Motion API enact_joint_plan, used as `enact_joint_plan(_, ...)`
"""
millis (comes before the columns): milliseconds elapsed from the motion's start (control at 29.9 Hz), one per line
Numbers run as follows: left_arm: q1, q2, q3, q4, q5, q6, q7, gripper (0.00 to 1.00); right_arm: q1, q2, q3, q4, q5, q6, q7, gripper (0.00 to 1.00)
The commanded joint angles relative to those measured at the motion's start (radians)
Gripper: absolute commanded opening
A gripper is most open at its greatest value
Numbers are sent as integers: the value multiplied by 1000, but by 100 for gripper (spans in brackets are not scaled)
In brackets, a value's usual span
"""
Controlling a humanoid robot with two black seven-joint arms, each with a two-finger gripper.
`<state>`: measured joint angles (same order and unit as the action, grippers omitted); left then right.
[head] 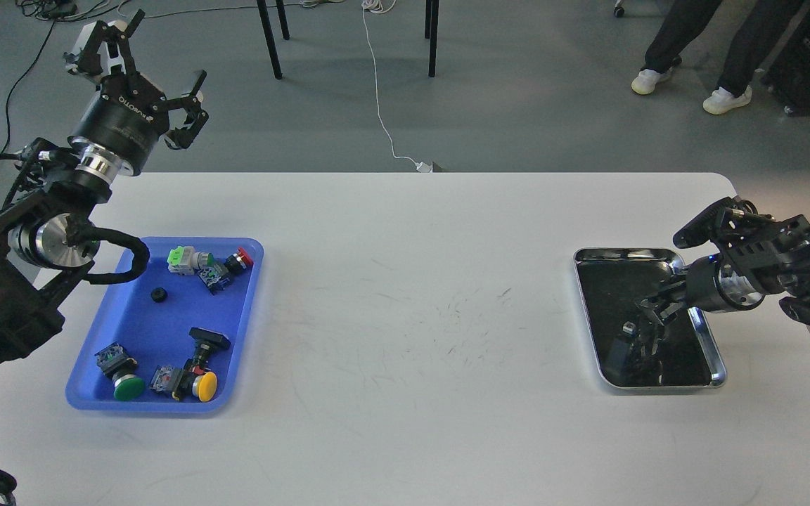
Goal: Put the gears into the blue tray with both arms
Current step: 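Reach the right gripper into the silver tray and grasp another black piece, then carry the second black piece to the table middle and release it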
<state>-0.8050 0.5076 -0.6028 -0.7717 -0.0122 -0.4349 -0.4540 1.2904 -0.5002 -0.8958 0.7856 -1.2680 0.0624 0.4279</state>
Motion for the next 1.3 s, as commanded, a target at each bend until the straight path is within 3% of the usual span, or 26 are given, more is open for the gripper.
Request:
enact_joint_plan(0, 0, 2, 0, 0, 0, 1, 0, 98, -13, 0, 5, -2, 1, -1, 0, 33)
enact_joint_plan(267, -2, 20, 0, -1, 0, 1, 0, 98, -33, -1, 5, -3, 1, -22, 0, 30)
enact_joint_plan(401, 0, 22, 0, -1, 0, 1, 0, 98, -31, -1, 9, -8, 1, -27, -1, 16)
enact_joint_plan(568, -2, 29, -2, -1, 0, -1, 0, 98, -7, -20, 46, 15, 6, -45, -3, 13)
enact_joint_plan(836, -3, 35, -2, -3, 1, -1, 3, 98, 191, -24, 54, 210, 24, -44, -6, 13)
enact_joint_plan(1036, -5, 39, -3, -3, 1, 1, 3, 98, 257, 126, 60, 287, 223, -44, -6, 13)
enact_joint_plan(1271, -6, 60, -2, -3, 0, 1, 3, 98, 230, 370, 20, 241, 309, -50, -5, 13)
